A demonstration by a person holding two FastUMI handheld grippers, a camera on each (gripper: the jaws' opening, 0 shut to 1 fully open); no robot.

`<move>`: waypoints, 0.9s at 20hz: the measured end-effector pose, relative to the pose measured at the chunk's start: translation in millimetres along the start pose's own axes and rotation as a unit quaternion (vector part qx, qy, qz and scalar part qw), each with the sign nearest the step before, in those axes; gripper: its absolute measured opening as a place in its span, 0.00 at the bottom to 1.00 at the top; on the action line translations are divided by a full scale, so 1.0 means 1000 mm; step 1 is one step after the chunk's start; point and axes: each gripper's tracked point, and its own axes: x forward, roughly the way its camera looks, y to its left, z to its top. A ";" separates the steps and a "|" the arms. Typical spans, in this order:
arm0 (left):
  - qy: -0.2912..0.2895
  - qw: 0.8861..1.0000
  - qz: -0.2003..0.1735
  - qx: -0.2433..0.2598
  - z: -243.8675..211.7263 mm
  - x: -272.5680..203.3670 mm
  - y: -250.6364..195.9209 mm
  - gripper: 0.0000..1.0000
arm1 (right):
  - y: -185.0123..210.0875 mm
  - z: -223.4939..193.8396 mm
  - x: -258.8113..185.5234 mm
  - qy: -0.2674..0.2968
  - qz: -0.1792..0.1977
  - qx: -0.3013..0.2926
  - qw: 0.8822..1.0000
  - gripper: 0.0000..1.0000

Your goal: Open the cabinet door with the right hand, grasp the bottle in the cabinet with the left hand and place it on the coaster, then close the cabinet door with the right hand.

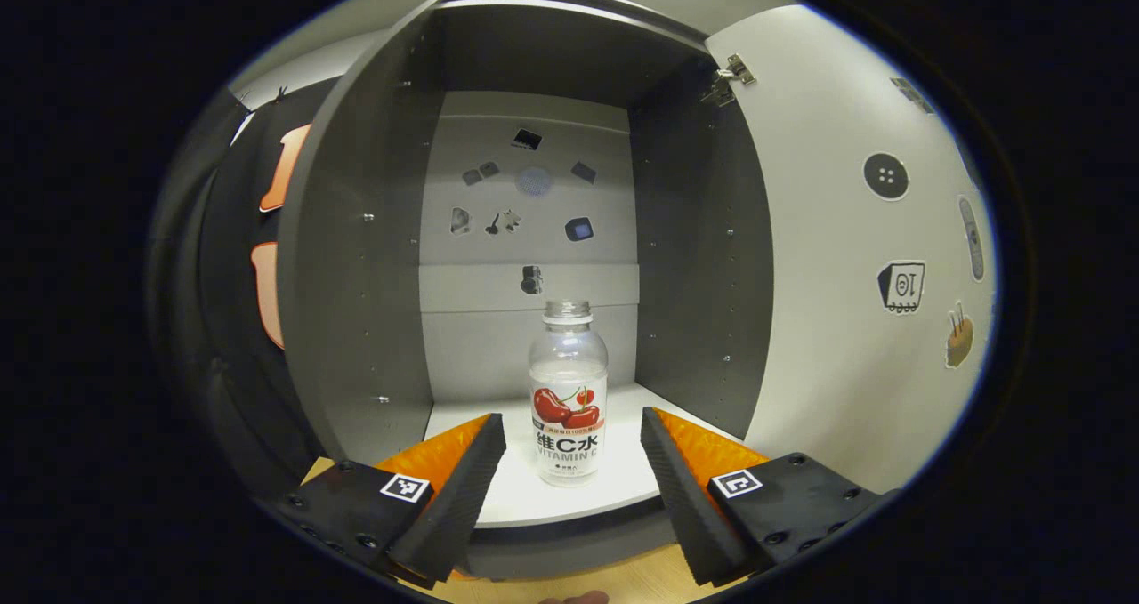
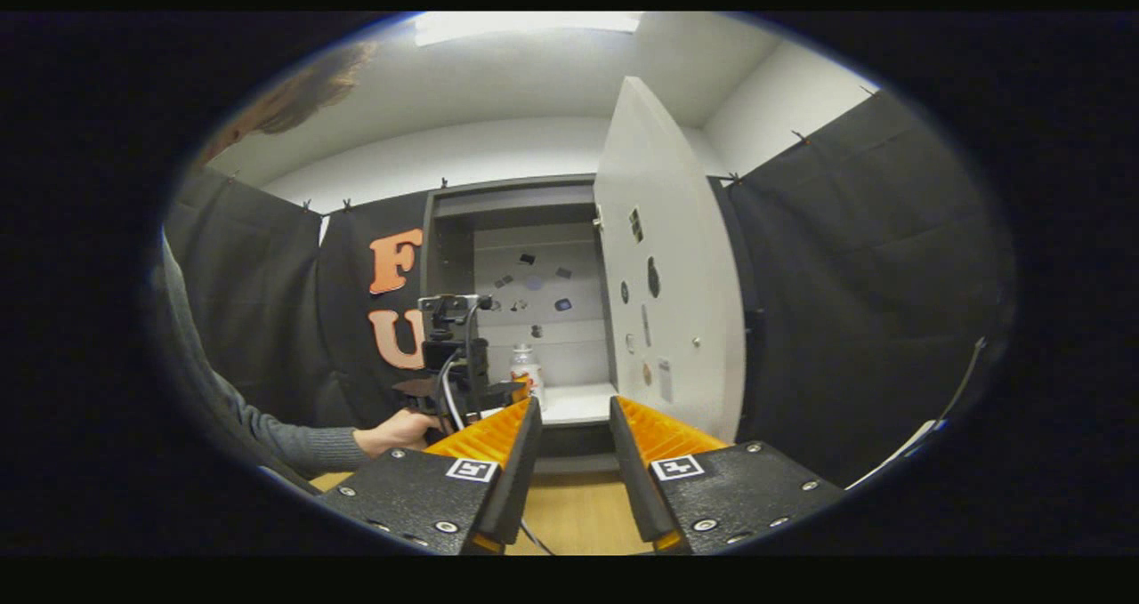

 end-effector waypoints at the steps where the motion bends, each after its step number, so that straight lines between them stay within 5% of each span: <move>1: 0.001 1.000 -0.004 -0.001 -0.002 0.010 0.001 0.99 | 0.002 -0.003 0.009 0.005 -0.003 -0.004 1.000 0.55; 11: 0.017 1.000 -0.008 0.009 -0.022 0.084 0.004 0.99 | 0.004 -0.032 0.045 0.050 -0.032 -0.025 0.998 0.54; 13: 0.017 1.000 -0.002 0.008 -0.021 0.080 0.004 0.86 | -0.001 -0.033 0.044 0.054 -0.033 -0.028 0.998 0.50; 17: 0.012 1.000 0.010 0.005 -0.016 0.054 0.011 0.86 | -0.012 -0.032 0.036 0.052 -0.025 -0.017 0.998 0.58; 18: 0.007 1.000 0.014 0.008 -0.014 0.043 0.012 0.86 | -0.014 -0.032 0.033 0.052 -0.021 -0.016 0.998 0.54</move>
